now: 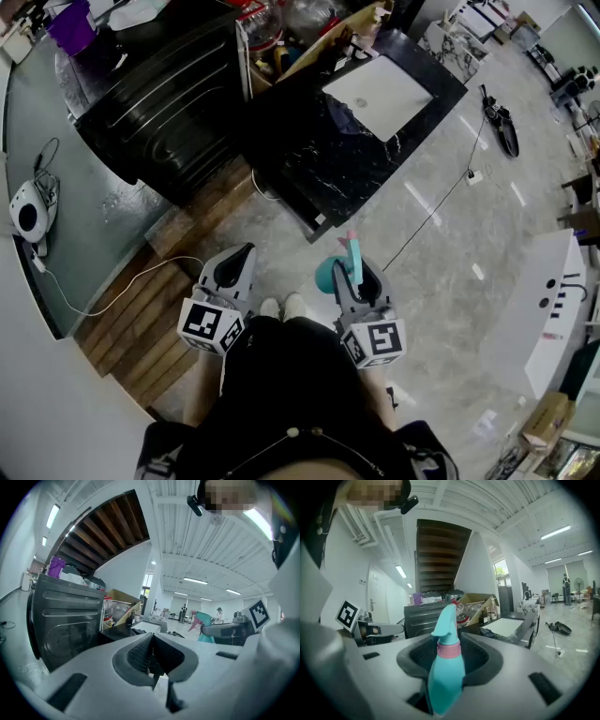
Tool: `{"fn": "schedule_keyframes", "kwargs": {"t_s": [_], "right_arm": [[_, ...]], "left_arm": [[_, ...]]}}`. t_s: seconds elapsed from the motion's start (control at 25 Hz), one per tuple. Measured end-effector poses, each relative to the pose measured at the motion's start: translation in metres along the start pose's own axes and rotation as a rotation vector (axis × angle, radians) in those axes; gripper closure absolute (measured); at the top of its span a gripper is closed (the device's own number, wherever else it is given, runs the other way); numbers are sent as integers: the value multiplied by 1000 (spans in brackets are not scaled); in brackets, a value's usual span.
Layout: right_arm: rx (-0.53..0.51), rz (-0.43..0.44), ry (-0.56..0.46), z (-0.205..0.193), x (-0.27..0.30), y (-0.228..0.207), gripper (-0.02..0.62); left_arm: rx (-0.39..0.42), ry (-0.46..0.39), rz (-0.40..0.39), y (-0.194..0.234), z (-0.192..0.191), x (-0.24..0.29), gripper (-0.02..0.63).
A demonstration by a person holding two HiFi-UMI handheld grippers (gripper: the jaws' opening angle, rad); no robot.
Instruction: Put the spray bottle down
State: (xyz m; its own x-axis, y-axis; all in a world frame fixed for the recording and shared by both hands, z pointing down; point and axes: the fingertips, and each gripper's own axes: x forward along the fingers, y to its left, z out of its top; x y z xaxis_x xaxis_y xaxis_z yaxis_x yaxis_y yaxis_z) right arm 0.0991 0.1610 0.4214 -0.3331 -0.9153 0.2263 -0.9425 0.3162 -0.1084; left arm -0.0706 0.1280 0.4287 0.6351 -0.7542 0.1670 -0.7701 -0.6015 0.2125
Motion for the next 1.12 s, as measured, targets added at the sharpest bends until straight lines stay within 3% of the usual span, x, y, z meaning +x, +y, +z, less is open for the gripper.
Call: {"fn": "schedule_keyframes", "kwargs": {"t_s": [0.44,0.64,1.12], "right_arm": [[28,-19,11,-7,-17,-22,439],[72,22,0,-8,-21,-26,439],[45,112,-7,-8,-18,-48,439]], "left_arm": [[3,34,-36,-29,-11,13,598],[4,56,-35,-40,-17,18,598],[-21,117,18,-65,-32,30,598]]}}
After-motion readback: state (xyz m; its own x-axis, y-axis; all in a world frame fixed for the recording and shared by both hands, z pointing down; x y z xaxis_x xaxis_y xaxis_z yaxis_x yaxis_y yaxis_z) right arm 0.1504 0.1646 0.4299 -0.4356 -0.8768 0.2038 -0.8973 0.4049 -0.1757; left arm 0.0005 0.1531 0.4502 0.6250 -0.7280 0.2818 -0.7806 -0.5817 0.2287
